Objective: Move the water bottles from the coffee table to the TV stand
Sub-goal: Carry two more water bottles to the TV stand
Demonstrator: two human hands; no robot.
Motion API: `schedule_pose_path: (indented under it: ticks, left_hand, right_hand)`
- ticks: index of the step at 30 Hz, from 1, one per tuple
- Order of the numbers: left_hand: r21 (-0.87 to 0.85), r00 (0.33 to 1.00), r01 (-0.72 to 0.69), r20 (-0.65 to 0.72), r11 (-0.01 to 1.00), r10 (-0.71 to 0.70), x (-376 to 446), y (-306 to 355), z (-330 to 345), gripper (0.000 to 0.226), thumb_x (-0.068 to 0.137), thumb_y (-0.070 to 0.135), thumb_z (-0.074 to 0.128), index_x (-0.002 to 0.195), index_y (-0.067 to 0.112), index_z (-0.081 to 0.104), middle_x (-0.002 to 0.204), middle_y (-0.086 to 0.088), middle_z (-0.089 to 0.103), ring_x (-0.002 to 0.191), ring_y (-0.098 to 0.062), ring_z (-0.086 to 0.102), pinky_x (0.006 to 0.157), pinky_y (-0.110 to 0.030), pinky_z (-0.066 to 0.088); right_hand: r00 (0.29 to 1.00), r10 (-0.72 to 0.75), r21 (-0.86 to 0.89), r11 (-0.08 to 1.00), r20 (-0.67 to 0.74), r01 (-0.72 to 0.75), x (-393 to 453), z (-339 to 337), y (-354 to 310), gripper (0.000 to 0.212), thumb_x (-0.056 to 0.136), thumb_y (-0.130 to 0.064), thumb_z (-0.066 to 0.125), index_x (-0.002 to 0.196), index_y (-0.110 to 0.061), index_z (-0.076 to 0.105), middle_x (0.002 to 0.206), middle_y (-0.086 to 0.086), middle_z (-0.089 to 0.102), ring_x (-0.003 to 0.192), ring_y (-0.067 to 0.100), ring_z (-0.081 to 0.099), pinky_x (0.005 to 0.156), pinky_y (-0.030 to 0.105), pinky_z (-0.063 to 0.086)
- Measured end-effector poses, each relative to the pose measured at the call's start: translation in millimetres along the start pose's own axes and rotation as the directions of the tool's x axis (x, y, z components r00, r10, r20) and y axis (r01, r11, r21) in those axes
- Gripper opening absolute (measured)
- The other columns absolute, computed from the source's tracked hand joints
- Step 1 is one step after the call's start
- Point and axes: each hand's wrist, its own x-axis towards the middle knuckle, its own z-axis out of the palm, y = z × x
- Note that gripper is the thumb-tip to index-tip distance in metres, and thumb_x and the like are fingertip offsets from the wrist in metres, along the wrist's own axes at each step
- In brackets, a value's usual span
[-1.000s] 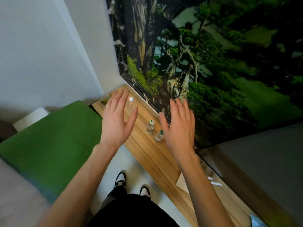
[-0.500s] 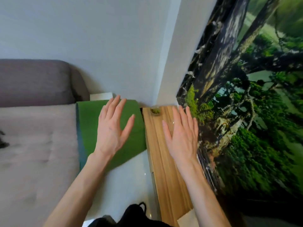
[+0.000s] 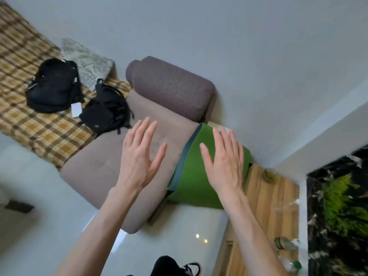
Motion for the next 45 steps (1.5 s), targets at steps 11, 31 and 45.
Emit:
schedule_pose_path:
  ticks: [11,31,45]
  left_hand:
    - [0.216,0.962,0.257,-0.152,0.942,-0.228,-79,-201,-159,0.065,0.102,0.055,0.043,0.158,0.025,0.030,0.166,0.003,0.028,0.156,-0.015,0.020,0.128,-0.039,0.020]
    - [0.315,0.609,0.789,-0.518,0.527,-0.601,-241,-418,-381,0.059,0.101,0.050,0.044,0.153,0.023,0.036,0.161,0.001,0.035,0.151,-0.020,0.028,0.123,-0.041,0.028]
    - [0.283,0.374,0.927,-0.635,0.247,-0.675,-277,-600,-474,0.061,0.099,0.054,0.040,0.153,0.026,0.035,0.161,0.002,0.036,0.151,-0.019,0.028,0.121,-0.044,0.031]
  right_hand:
    - [0.933,-0.357,0.185,0.920,0.033,0.346,-15,59,-260,0.062,0.104,-0.054,0.035,0.157,-0.021,0.032,0.165,0.002,0.030,0.156,0.017,0.013,0.126,0.045,0.014]
    - [0.542,-0.840,0.488,0.460,-0.032,0.741,-102,135,-650,0.059,0.105,-0.052,0.034,0.152,-0.018,0.038,0.160,0.005,0.038,0.154,0.023,0.022,0.123,0.050,0.021]
    - [0.292,-0.956,0.615,0.235,0.007,0.753,-118,228,-885,0.060,0.105,-0.053,0.033,0.154,-0.019,0.036,0.163,0.002,0.034,0.154,0.020,0.020,0.125,0.047,0.018]
